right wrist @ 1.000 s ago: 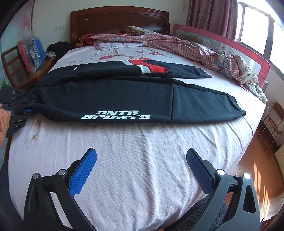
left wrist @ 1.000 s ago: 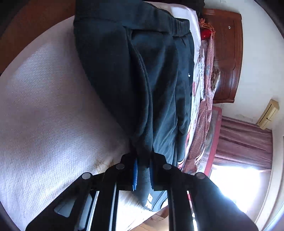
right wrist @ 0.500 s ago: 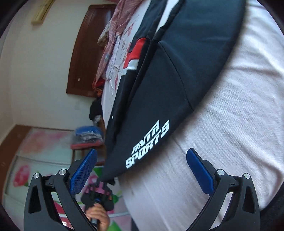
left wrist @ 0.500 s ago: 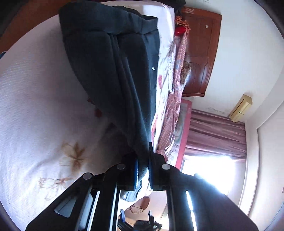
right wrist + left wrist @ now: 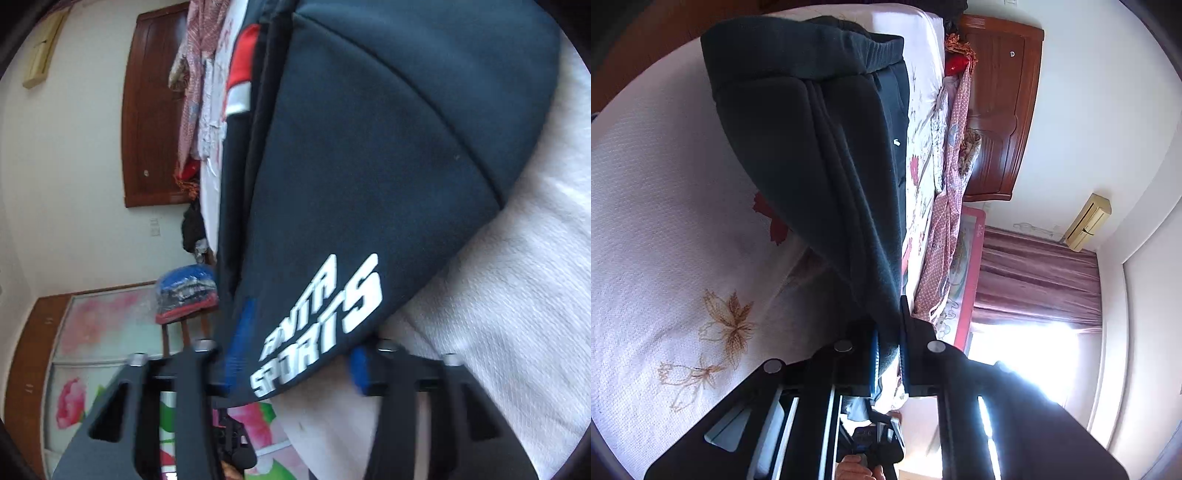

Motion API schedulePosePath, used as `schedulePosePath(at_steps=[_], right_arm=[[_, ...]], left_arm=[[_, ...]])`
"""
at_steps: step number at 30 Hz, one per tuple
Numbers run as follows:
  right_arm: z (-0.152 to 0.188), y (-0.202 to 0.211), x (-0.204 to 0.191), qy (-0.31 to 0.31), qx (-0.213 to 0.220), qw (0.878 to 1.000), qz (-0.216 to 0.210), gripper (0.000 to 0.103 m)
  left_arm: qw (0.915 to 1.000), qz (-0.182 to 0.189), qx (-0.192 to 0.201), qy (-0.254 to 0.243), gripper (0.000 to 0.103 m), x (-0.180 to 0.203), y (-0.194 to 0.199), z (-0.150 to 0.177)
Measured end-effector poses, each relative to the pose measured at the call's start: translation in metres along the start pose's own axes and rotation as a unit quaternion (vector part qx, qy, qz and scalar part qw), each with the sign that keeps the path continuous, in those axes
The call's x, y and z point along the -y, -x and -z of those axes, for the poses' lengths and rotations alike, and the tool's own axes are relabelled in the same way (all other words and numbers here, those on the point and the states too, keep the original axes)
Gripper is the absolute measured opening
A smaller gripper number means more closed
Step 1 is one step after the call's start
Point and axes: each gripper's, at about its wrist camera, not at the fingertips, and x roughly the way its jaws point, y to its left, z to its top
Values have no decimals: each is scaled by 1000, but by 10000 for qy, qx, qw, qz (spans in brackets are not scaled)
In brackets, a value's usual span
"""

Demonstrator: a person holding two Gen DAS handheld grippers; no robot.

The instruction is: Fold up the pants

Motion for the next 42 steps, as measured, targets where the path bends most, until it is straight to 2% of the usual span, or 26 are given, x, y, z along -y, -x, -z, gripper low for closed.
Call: schedulePosePath(at_steps=[3,6,10,14,17,19,20,21,22,23,25,27,30,31,32,33,35,36,39,41,42], right_arm=[[1,-7,-11,418,2,9989,221,4],[6,12,-30,844,-44,9964,-69,4],[15,49,-49,1327,-275,9899,-417,4],[36,82,-37,1652,-569,9834,-494,4],[47,102,-11,1675,-711,9829,-297,4],[49,107,12,1674,-748,9830,101,4],[50,109,24,1682,-844,9821,131,4],[49,108,34,1689,-827,9814,395,4],[50,106,44,1715,-733,9793,787,6],[51,104,48,1701,-710,9796,806,6],[54,103,50,1470,-773,9850,474,26],[56,98,47,1455,-778,9859,289,33],[62,87,38,1505,-890,9840,351,34],[63,85,37,1502,-925,9838,328,34],[63,82,36,1497,-930,9838,330,34],[62,83,38,1478,-945,9840,315,34],[66,83,41,1415,-948,9850,257,34],[66,82,44,1424,-953,9849,249,34],[66,84,51,1414,-965,9848,293,34],[67,87,55,1449,-969,9843,282,34],[67,87,55,1481,-973,9837,300,34]], left_arm=[[9998,-108,114,-115,8,3,6,5],[9993,-172,260,-218,8,5,16,12],[9972,-279,250,-640,8,21,35,34],[9929,-512,114,-1068,8,28,63,72],[9896,-957,-192,-1058,8,6,83,101],[9812,-1529,-519,-1056,9,-18,90,120],[9779,-1731,-658,-968,9,-28,93,123],[9751,-1906,-764,-841,7,-38,94,123],[9749,-1984,-710,-714,7,-43,97,119],[9771,-1934,-617,-646,7,-45,99,114],[9817,-1726,-439,-672,15,-41,103,105],[9861,-1490,-375,-639,50,-41,101,96],[9858,-1651,-286,-134,52,-56,102,86],[9828,-1829,-226,-94,52,-57,104,85],[9776,-2099,-132,-1,58,-57,108,87],[9769,-2132,6,148,71,-58,119,90],[9742,-2224,296,225,75,-55,134,88],[9765,-2127,294,162,79,-53,135,85],[9816,-1874,323,157,79,-53,131,73],[9807,-1927,332,96,79,-57,124,69],[9812,-1881,386,176,86,-54,119,69]])
